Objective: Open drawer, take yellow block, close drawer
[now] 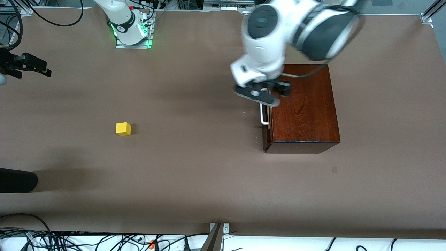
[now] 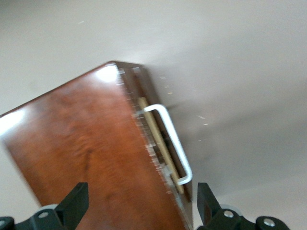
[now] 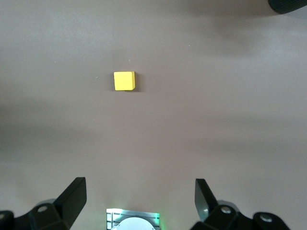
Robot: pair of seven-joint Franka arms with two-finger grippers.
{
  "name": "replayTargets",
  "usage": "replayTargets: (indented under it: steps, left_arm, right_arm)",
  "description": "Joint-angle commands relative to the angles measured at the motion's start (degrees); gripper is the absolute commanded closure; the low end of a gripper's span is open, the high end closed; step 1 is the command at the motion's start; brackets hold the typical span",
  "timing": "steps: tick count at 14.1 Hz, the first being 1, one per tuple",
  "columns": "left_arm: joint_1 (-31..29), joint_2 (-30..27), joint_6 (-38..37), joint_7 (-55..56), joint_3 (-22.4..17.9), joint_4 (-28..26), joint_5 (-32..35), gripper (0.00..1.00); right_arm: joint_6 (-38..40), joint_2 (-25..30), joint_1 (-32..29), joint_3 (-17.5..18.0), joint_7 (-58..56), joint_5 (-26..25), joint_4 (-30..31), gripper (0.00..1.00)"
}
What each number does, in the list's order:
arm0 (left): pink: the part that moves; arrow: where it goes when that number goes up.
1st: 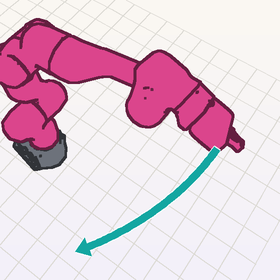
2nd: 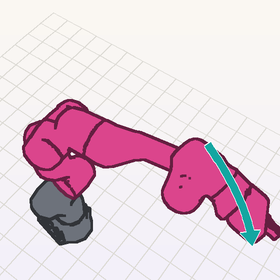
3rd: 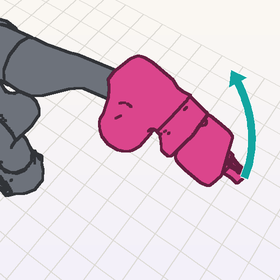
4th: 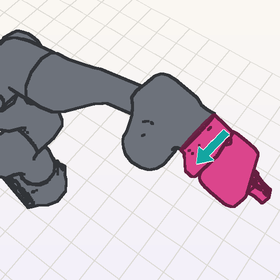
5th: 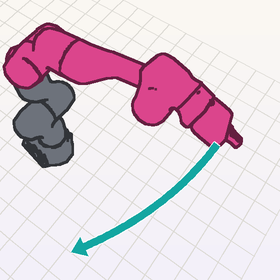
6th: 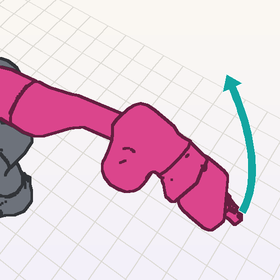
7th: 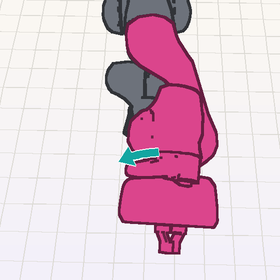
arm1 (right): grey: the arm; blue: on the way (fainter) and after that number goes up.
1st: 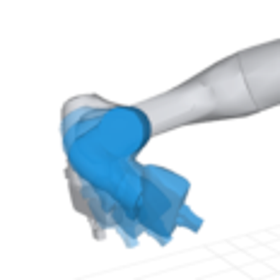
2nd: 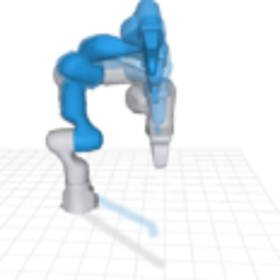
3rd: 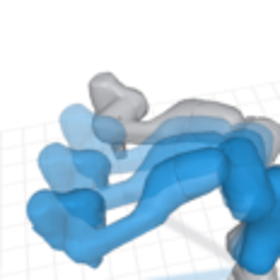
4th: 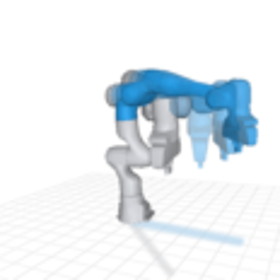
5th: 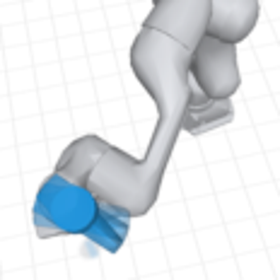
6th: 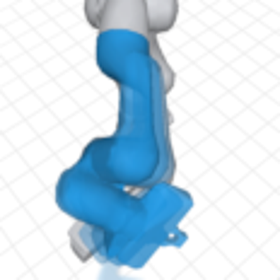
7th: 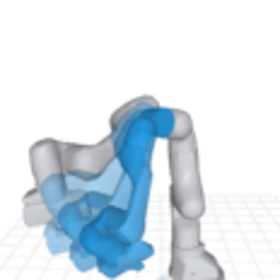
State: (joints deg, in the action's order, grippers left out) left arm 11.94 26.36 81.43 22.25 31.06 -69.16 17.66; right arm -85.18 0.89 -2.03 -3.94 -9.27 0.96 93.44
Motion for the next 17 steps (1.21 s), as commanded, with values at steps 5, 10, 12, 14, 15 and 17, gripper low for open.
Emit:
replayTargets:
  steps: [5, 10, 12, 14, 15, 17]
  left_arm:
    - [-7.01, -6.49, -6.18, 1.48, -1.69, 0.16, -4.74, 0.00]
    - [-5.52, -15.45, -5.15, -5.45, -19.61, -7.30, -17.83, 0.00]
    - [-5.52, -17.04, -3.22, -8.78, -23.83, -9.15, -18.36, 0.00]
    - [-5.52, -19.93, 0.90, -13.52, -28.40, -13.52, -19.95, 0.00]
    - [-5.52, -21.77, 3.45, -16.33, -29.73, -16.42, -20.04, 0.00]
    - [-5.52, -25.03, 6.10, -17.77, -32.19, -21.00, -21.18, 0.00]
  right_arm:
    - [0.63, 0.51, -0.70, 0.42, 0.48, -0.35, -0.01, 0.00]
    - [0.72, 0.25, -0.70, 0.25, 0.48, -0.17, -0.01, 0.00]
    - [0.63, 0.16, -0.70, -0.28, 0.48, 0.00, -0.01, 0.00]
    - [0.72, 0.25, -0.70, -0.28, 0.40, 0.09, -0.01, 0.00]
    - [0.63, 0.16, -0.70, -0.37, 0.40, 0.09, -0.01, 0.00]
    - [0.72, 0.16, -0.70, -0.37, 0.48, 0.09, -0.01, 0.00]
